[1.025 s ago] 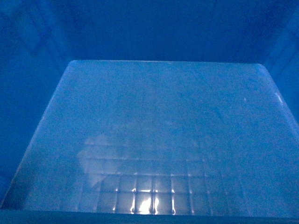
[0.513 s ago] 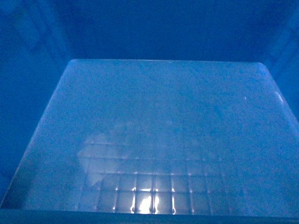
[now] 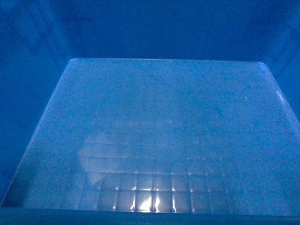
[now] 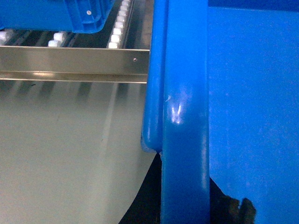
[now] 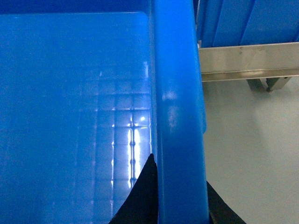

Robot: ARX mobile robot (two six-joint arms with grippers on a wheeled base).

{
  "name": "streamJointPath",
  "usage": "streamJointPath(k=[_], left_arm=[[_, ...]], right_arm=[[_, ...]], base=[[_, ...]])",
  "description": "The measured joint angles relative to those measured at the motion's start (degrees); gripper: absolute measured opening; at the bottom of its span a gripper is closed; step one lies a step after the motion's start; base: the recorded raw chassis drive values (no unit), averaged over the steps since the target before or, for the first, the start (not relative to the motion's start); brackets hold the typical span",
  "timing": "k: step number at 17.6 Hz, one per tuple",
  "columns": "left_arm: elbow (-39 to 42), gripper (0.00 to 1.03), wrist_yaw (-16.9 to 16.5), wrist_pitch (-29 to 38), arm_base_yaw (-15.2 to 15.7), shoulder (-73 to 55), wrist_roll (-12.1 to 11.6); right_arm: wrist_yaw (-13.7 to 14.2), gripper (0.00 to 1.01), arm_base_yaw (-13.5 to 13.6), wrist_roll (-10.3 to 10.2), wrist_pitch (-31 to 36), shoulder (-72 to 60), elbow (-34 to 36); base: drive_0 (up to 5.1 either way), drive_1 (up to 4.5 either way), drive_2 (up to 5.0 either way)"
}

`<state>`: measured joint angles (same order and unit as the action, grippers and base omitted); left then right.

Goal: Place box next to blue box on left shelf

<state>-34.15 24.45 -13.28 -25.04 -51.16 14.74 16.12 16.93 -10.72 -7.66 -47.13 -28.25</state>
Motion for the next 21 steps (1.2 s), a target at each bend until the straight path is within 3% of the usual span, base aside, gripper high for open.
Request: streamJointPath(k=[21], left_arm=[[0.0,0.08,0.0,-0.02,0.0,-0.11,0.02]], right_arm=[[0.0,0.09,0.0,0.0,0.09,-0.04,0.0]], base=[[0.1,4.42,-4.2]])
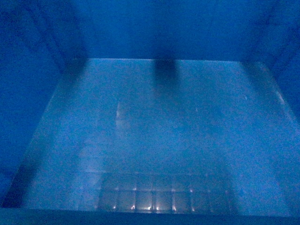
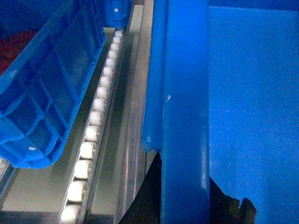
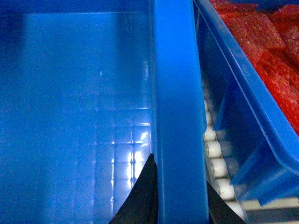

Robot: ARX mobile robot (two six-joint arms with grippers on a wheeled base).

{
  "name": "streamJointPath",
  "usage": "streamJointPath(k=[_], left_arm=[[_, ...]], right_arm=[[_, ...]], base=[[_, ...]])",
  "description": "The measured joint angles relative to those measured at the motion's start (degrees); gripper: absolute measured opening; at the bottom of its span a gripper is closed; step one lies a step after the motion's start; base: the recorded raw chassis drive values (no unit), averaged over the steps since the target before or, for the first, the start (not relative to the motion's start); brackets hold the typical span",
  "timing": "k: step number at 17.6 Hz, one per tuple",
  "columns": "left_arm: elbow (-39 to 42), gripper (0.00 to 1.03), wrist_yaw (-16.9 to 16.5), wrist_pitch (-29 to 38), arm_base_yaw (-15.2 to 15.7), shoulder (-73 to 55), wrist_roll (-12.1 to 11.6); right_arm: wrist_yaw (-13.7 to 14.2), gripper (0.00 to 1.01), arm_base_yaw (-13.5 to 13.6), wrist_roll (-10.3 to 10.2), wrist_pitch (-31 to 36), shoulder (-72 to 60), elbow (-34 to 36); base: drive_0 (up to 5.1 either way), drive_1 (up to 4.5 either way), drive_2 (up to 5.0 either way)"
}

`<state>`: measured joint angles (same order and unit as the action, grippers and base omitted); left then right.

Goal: Place box next to blue box on left shelf

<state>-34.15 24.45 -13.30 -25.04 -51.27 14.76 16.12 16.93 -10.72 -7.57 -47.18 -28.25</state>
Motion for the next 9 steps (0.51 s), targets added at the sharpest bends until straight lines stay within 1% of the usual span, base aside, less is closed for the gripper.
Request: streamJointPath(k=[2,9], left_arm=[[0.0,0.08,0.04,0.07,0.0,0.0,0.04],[0.0,0.08,0.0,0.13,0.0,-0.04,0.04]], right_arm=[[-0.02,0.09,0.0,0.04,0.11,0.02,0.0],[0.0,0.09,0.0,0.07,0.13,-0.02,0.0]], base=[[-0.1,3.82,-4.0],[0.0,0.0,0.0]])
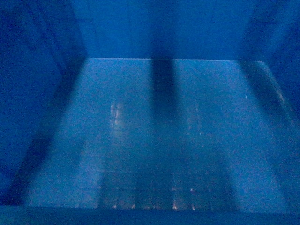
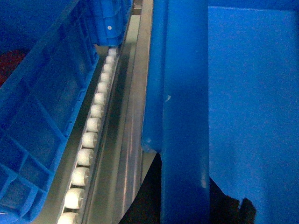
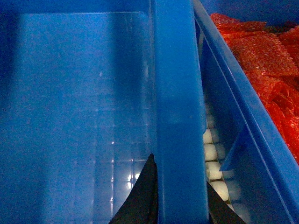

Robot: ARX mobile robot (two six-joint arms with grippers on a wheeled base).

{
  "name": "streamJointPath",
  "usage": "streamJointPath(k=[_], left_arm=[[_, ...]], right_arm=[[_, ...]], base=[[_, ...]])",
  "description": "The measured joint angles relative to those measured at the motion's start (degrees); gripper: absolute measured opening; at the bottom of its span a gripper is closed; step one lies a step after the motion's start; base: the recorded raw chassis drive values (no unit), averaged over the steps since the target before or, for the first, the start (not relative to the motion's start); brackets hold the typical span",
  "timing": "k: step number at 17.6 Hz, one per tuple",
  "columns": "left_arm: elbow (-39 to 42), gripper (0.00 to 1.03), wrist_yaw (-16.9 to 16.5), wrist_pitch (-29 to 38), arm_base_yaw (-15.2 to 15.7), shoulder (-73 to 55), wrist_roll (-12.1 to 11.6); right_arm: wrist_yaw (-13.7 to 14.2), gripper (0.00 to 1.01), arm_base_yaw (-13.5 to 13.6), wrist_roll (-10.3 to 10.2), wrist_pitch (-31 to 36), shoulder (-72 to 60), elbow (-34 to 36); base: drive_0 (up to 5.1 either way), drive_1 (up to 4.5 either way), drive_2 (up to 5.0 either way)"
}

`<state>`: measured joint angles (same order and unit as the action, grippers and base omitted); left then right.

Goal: Place box next to blue box on left shelf

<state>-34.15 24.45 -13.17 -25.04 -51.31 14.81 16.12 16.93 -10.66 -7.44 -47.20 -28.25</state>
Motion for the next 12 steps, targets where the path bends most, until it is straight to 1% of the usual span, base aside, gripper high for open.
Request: streamJointPath(k=[12], left_arm=[[0.0,0.08,0.0,-0.09,0.0,0.02,-0.02]], right_arm=[[0.0,0.09,0.0,-0.04,-0.11,0.0,0.0]], base=[[0.0,0.0,0.0]])
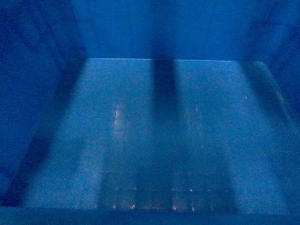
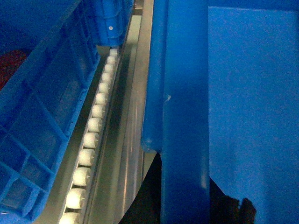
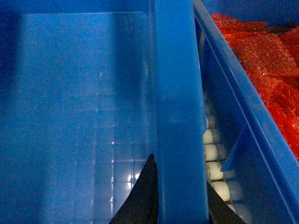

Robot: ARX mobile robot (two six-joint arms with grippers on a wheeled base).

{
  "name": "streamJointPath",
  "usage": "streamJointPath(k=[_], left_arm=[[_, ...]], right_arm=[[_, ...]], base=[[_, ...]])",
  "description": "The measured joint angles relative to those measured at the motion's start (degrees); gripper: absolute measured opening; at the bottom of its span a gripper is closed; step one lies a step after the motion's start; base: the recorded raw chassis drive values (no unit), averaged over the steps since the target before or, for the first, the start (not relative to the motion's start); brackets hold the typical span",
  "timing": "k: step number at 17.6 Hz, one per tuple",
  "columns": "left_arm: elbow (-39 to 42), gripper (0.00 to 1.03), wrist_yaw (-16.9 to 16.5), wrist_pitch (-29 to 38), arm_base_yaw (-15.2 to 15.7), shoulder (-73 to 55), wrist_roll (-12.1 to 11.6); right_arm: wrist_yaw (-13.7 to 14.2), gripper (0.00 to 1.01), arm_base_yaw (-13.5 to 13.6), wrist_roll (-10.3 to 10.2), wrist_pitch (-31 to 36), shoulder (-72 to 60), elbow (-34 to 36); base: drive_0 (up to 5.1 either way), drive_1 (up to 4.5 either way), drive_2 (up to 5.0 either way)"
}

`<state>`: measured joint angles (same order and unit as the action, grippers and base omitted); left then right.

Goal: Place box next to blue box on left shelf

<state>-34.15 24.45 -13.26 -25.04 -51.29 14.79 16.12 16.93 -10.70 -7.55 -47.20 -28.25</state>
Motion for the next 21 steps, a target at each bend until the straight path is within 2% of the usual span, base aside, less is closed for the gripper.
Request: streamJointPath(k=[21], left_arm=[[0.0,0.08,0.0,0.0,0.0,0.0,0.0]], right_arm=[[-0.02,0.09,0.0,0.02,-0.02,0.0,0.0]], base=[[0.0,0.0,0.0]])
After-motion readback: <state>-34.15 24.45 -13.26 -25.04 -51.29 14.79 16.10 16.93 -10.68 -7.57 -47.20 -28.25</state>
